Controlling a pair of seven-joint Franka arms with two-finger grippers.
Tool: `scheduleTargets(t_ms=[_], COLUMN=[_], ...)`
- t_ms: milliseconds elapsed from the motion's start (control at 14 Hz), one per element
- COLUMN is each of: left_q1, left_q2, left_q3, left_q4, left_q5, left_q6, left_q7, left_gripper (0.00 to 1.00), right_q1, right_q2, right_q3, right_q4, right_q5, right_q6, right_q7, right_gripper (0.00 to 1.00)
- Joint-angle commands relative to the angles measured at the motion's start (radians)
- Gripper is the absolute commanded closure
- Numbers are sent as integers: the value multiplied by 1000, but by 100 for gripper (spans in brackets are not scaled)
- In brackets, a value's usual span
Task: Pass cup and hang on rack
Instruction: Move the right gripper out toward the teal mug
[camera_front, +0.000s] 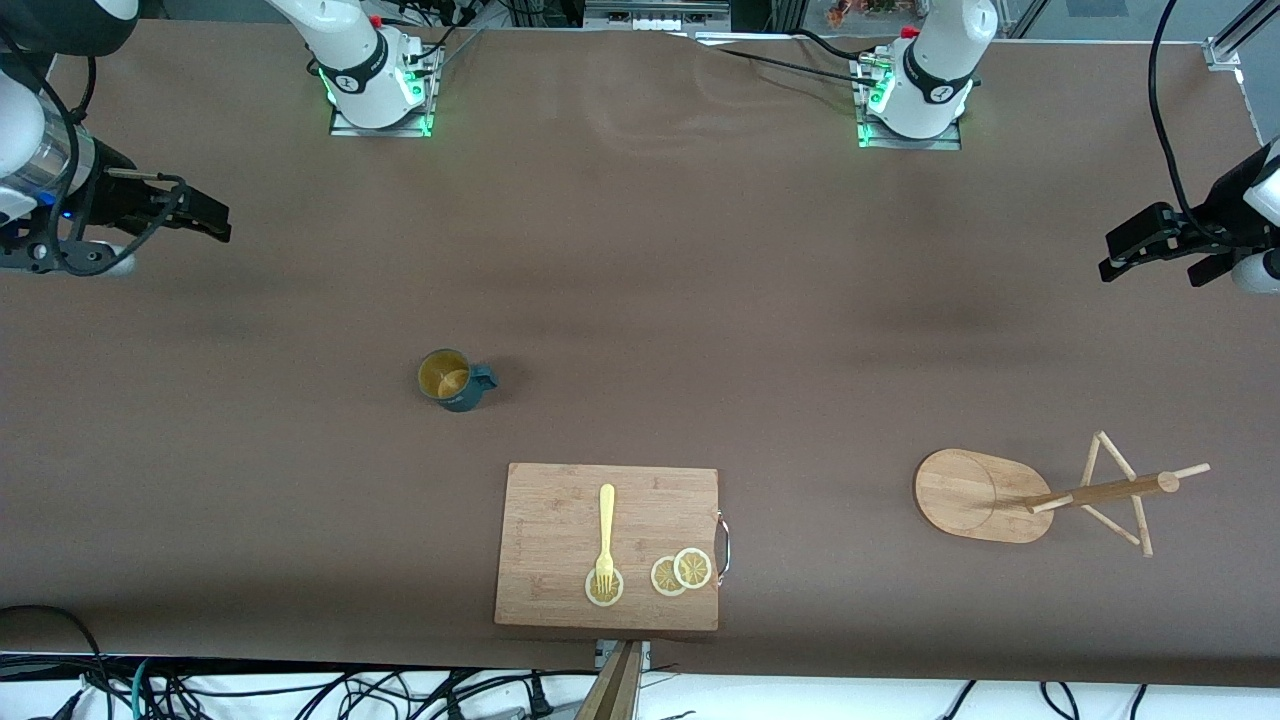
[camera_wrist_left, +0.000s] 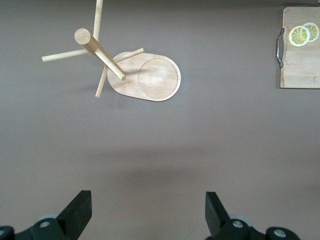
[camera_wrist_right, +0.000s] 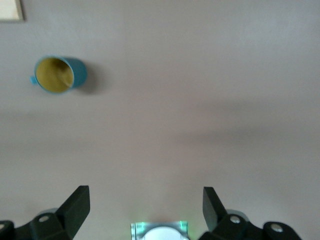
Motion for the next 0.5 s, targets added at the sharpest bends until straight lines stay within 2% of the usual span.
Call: scheduleTargets(t_ms=[0,215,430], left_q1=[-6,-6,-6], left_q2=[11,11,11], left_q3=[6,6,6], left_q4=[28,26,26], left_q5=[3,3,3], left_q6=[-13,-13,-13], left_q7=[16,16,16], left_gripper=[0,0,0], right_q1=[44,115,186], right_q2=[27,76,160], right_q3=[0,0,0], right_q4=[17,19,26], right_q5=[-5,-3,-3], right_q6=[-22,1,126], right_q7=[-6,3,14], right_gripper=[0,0,0])
